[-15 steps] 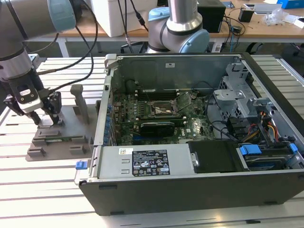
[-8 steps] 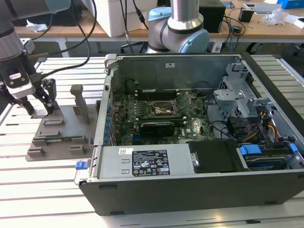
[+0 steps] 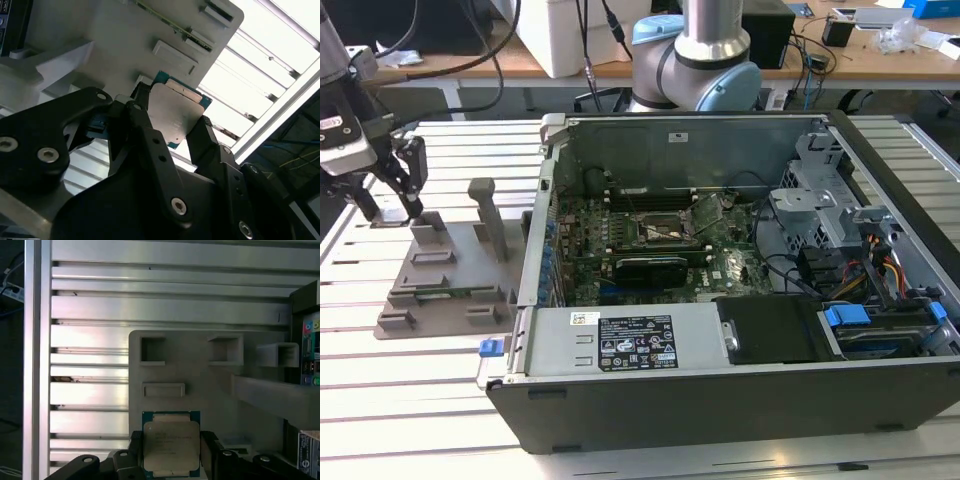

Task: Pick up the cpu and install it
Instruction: 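Pick up the cpu and move it towards the insertion slot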

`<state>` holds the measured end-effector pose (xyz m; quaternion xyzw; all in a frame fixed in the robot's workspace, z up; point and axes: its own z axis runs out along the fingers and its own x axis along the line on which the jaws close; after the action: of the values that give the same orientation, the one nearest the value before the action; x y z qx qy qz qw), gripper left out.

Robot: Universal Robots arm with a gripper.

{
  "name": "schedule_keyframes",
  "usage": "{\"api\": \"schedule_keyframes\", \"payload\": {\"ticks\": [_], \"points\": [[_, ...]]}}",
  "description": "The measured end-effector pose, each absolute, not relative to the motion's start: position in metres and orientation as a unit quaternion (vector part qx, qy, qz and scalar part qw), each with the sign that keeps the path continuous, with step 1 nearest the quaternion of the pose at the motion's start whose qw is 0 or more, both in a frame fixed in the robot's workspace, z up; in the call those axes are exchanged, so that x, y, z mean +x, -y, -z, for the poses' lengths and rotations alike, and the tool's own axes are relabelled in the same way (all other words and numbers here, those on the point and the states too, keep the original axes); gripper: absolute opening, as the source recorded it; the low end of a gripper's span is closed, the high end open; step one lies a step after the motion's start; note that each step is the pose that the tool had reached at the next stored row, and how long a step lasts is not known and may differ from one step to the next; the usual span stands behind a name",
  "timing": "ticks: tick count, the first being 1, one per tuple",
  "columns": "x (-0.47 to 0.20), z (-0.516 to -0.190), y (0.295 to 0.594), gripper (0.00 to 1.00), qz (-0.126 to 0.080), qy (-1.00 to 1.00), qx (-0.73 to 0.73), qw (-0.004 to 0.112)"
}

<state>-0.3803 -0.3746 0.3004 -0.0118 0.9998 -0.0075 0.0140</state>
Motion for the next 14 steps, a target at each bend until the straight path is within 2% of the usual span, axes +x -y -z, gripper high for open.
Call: {"api": "schedule_keyframes", "payload": {"ticks": [14], "points": [[-0.38,-0.352,0.375,0.54,0.007,-1.0,-0.012,0.014]]}}
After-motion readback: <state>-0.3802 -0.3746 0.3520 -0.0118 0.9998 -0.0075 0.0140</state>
